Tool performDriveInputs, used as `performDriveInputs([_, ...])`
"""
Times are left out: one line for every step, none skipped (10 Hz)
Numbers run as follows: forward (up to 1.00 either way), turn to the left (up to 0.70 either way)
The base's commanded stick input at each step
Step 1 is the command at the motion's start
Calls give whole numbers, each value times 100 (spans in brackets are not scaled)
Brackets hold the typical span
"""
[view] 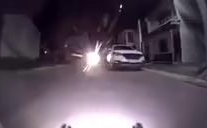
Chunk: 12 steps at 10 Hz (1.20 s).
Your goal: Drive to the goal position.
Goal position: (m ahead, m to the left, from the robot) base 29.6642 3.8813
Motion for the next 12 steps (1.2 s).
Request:
performDriveInputs([60, -15])
performDriveInputs([60, -15])
performDriveInputs([60, -15])
performDriveInputs([60, -15])
performDriveInputs([60, -15])
performDriveInputs([60, -15])
performDriveInputs([60, -15])
performDriveInputs([60, -15])
performDriveInputs([60, -1])
performDriveInputs([60, 0])
performDriveInputs([60, 0])
performDriveInputs([60, 0])
